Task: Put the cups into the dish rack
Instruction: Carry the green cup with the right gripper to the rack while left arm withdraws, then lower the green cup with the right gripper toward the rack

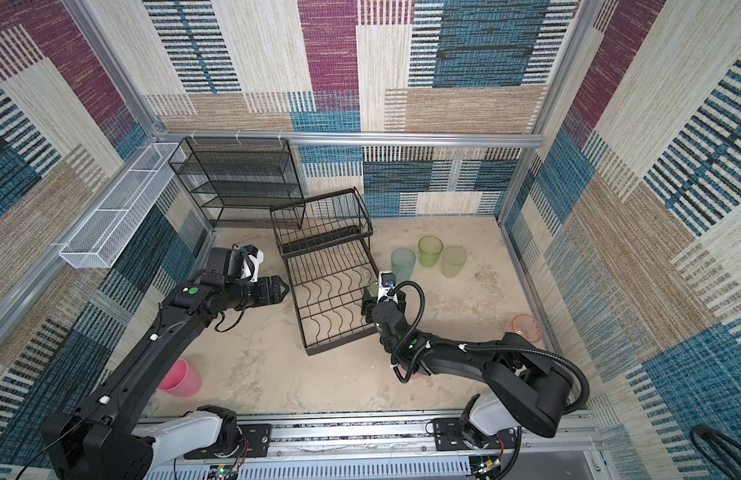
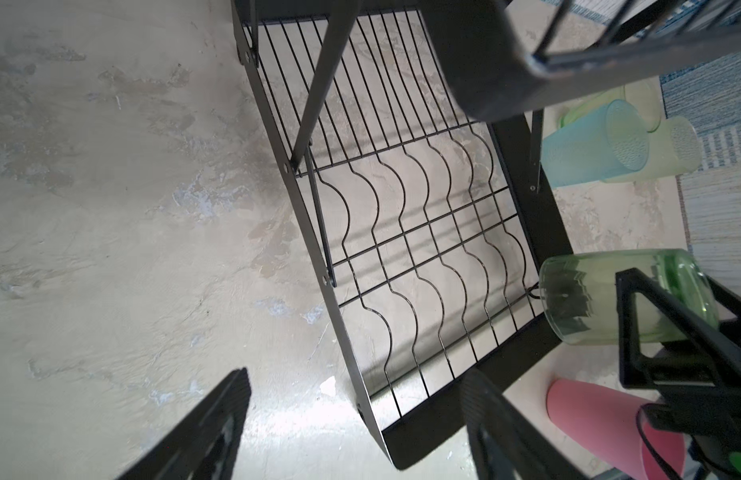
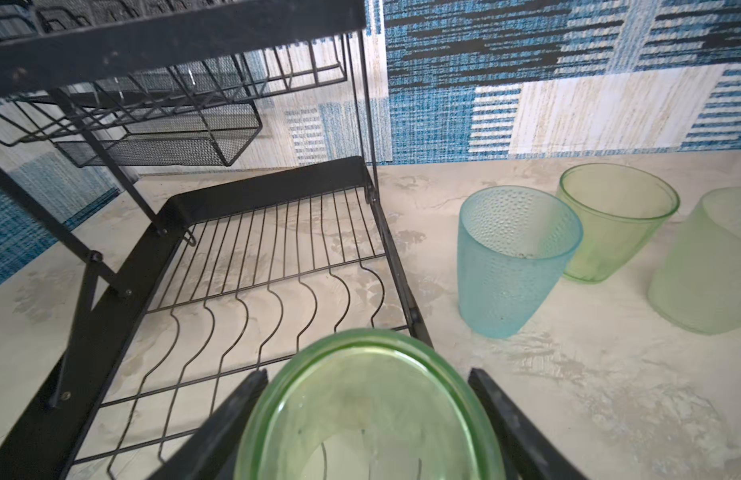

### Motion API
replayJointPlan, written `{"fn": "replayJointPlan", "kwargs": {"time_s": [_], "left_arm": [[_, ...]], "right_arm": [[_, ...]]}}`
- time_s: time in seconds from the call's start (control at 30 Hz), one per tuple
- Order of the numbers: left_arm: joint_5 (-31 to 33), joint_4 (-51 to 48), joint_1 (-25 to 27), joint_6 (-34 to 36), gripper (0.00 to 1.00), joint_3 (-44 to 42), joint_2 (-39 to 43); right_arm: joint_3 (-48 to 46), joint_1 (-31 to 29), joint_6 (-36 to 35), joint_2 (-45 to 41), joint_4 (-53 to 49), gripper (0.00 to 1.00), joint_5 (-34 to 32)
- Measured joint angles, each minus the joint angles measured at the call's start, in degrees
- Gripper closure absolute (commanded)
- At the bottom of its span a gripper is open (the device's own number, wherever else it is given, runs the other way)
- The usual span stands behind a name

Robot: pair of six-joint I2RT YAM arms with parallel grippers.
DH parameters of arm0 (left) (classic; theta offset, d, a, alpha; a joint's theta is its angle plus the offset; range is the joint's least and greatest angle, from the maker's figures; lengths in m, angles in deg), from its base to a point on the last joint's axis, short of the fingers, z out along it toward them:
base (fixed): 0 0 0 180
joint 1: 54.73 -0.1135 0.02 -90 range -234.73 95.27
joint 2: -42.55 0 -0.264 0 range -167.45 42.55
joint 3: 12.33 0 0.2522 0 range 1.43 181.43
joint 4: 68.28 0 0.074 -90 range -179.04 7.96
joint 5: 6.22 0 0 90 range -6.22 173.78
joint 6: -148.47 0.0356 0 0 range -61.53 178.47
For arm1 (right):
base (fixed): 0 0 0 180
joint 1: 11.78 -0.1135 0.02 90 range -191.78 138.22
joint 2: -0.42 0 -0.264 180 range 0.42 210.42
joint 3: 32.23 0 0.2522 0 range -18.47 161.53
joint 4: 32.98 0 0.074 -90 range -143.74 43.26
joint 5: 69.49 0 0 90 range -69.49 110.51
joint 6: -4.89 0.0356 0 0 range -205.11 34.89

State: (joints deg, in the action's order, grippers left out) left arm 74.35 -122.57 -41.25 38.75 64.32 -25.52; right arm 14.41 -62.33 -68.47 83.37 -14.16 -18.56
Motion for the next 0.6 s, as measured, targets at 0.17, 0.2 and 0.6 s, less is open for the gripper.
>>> {"fn": "replayJointPlan", "kwargs": {"time_s": [0.17, 0.2, 0.6], "left_arm": [[-0.5, 1.88, -1.75, 0.2, 0.17, -1.55, 0.61], [-0.94, 2.03, -2.08, 0.22, 0.17, -1.81, 0.72], [-3.67, 4.79, -5.46, 0.2, 0.17, -4.11, 1.6]], "right_arm": [[0.11, -0.46, 0.02, 3.26, 2.56, 0.31, -2.4], [0.24, -0.46, 0.02, 4.02, 2.86, 0.31, -2.8], [1.07, -1.03, 1.22, 10.1, 4.98, 0.3, -7.65]]}}
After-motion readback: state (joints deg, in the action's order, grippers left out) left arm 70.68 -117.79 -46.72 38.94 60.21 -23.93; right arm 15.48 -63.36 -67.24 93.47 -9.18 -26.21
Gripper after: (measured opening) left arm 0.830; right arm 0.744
